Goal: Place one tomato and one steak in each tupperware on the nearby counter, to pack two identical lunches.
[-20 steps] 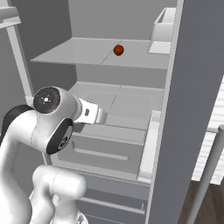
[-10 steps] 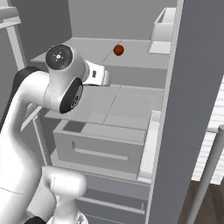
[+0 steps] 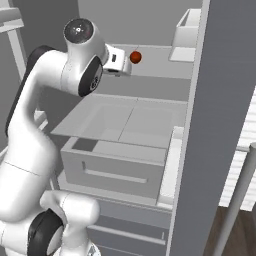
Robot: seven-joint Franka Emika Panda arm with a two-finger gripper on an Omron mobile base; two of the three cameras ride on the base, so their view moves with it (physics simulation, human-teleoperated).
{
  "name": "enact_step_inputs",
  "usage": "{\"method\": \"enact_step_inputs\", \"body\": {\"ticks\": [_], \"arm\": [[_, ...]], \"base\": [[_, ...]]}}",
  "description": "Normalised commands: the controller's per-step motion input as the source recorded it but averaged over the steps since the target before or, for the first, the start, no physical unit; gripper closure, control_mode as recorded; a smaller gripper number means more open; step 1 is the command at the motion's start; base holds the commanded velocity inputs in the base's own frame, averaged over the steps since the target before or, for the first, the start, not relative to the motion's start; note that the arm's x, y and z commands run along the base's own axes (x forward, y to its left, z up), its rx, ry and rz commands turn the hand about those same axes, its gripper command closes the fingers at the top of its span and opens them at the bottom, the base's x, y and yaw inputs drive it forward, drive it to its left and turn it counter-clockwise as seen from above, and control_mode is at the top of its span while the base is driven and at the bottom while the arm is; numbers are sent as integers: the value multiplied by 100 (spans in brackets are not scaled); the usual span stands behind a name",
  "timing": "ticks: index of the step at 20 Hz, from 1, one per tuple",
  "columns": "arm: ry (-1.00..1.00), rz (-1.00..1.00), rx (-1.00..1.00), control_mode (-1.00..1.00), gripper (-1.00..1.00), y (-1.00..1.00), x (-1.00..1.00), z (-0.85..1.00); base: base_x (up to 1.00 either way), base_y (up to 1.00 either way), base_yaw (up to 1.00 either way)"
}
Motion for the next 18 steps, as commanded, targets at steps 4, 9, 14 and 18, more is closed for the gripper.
{"method": "enact_step_inputs", "body": {"ticks": [4,9,14,18], "arm": [[3,-1,0,-100,-100,0,70,-9],[0,0,0,-100,-100,0,77,-18],[0,0,0,-100,-100,-23,69,-2],[0,-4,0,-100,-100,-39,51,0]], "base": [[0,0,0],[0,0,0],[0,0,0],[0,0,0]]}}
